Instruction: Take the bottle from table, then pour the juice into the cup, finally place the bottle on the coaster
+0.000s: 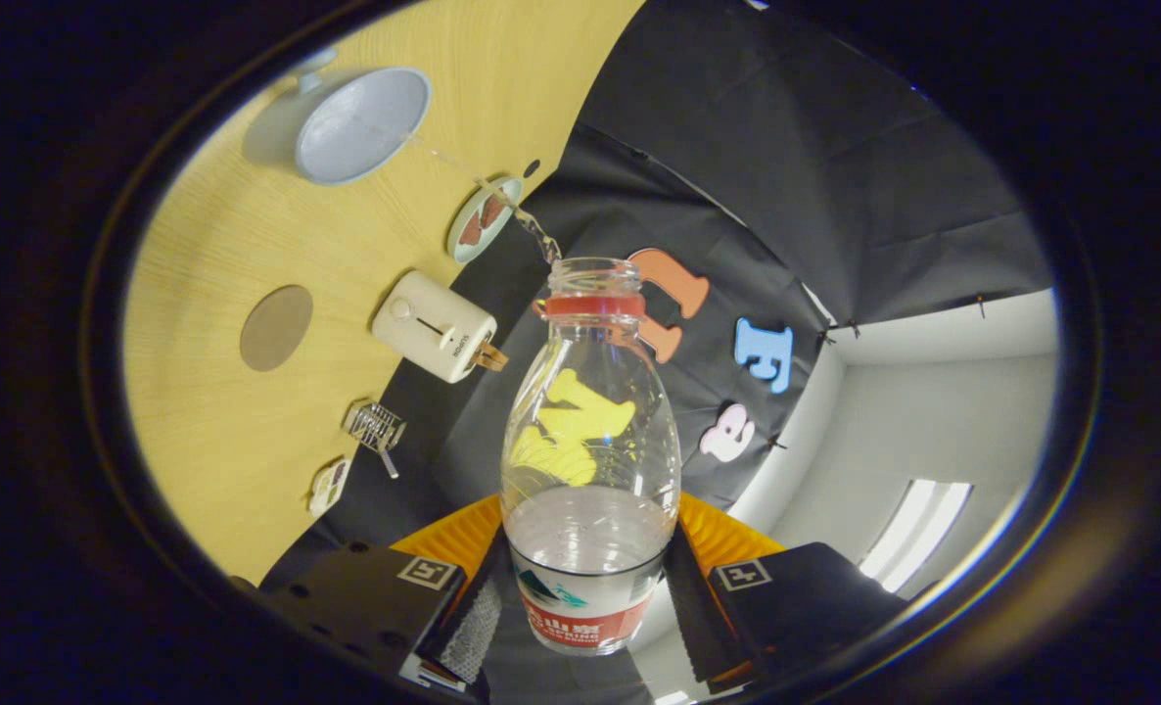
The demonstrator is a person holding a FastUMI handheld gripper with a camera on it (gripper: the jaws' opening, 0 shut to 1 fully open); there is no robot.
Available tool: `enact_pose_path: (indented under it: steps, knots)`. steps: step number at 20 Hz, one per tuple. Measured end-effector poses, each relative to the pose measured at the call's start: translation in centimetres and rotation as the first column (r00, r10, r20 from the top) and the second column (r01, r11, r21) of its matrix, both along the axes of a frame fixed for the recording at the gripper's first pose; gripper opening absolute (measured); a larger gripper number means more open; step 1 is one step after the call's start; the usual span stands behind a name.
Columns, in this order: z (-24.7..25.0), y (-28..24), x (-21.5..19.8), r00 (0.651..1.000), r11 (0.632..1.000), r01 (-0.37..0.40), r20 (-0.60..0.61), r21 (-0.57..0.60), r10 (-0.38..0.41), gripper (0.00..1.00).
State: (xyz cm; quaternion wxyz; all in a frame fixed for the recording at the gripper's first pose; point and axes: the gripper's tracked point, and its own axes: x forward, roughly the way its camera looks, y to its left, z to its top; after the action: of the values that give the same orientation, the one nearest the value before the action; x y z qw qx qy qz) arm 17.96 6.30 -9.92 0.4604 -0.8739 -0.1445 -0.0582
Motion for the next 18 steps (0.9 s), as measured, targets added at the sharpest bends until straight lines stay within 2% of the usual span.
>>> enact_pose_path:
  steps: [18]
  knots:
    - [1.7,2.8,0.0,1.000,0.986,-0.007,0.019,-0.169,0.010,0.81]
